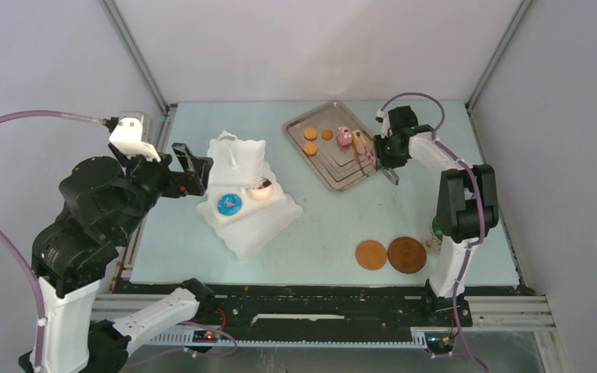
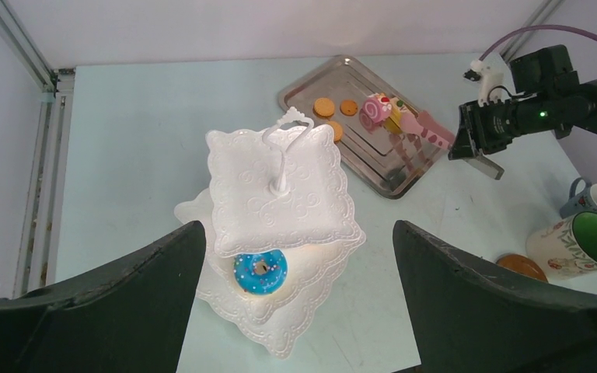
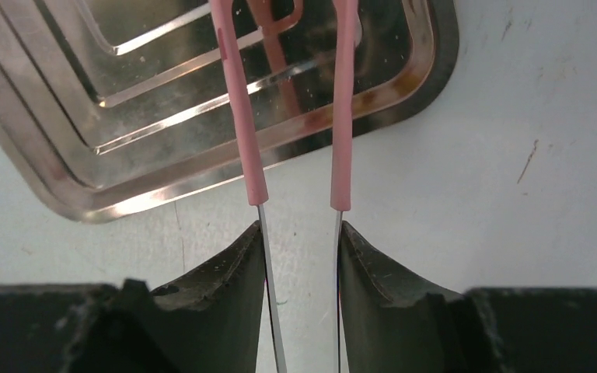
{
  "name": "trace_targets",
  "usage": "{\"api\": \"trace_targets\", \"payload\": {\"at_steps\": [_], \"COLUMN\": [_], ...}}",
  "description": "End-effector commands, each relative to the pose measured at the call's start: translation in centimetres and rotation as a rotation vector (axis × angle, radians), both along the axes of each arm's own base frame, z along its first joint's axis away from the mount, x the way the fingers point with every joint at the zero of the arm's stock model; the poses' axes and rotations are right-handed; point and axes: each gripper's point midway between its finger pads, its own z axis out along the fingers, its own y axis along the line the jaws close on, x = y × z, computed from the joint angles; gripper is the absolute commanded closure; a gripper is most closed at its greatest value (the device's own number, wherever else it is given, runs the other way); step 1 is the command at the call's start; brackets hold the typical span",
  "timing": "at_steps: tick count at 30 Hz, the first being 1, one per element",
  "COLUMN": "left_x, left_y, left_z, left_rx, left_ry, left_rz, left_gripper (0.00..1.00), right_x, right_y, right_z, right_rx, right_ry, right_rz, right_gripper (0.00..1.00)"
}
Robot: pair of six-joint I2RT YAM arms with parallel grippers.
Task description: Serve the afternoon tea
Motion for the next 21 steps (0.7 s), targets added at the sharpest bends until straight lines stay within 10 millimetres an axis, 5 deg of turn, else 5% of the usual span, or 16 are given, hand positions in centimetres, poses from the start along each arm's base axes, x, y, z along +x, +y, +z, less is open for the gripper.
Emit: {"api": "trace_targets", "payload": {"at_steps": [1,13,21], "left_x": [0.5,0.6,0.6], "left_y": [-0.1,-0.1,-0.6], "left_z": [1.0,1.0,0.8], "left_rx": [0.003,-0.008,-0.009], "left_ry": [-0.024,-0.02,-0.023], "left_rz": [0.002,0.003,-0.021], "left_gripper": [0.02,0.02,0.02], "right_x": [2.7,3.6,-1.3], "right_y": [0.4,0.6,0.5], "right_z": [0.9,1.2,4.4], "right_rx": [-0.11,-0.198,-0.09], "right_ry": [-0.075,-0.091,-0.115], "right_rz": [0.01,0.019,-0.025], "right_gripper": [0.63,0.84,0.86]}}
